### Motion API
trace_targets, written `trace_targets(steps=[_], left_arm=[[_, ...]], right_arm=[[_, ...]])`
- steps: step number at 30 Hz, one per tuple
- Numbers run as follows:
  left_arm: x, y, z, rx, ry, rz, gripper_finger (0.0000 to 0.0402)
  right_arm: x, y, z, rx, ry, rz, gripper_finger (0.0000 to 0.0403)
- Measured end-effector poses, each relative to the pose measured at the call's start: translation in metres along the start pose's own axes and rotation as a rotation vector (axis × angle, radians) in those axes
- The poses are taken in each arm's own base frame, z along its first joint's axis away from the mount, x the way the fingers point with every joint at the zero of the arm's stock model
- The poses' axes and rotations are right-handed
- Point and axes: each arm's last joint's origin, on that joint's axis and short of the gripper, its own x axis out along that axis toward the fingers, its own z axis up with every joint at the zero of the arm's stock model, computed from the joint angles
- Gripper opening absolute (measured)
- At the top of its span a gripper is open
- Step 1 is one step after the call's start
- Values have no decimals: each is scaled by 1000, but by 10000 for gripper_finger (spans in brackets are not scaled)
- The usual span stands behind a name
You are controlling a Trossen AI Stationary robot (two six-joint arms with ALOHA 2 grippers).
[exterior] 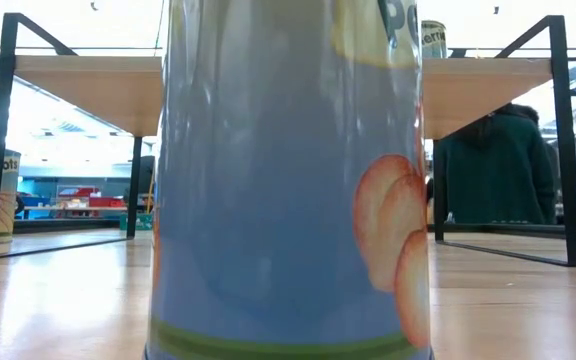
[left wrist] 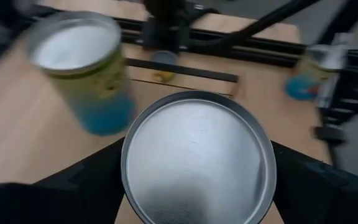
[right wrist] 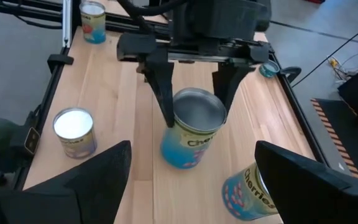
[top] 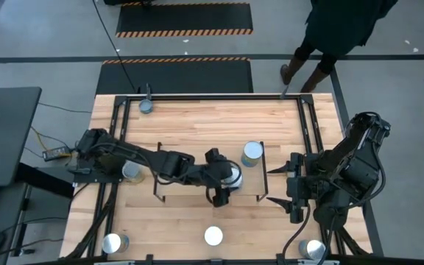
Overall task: Pick and place cans onto a shelf
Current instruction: Put the canned cherries on the shelf aligned with the other canned cherries
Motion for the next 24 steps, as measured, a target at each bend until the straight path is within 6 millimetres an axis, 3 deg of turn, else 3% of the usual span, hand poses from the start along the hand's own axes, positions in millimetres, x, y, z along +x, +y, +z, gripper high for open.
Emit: trace_targets(steps=[24], left_arm=[[5, 12, 10, 85, -42, -42, 337]], right_arm=[[0, 1, 0, 0, 13, 20, 350]])
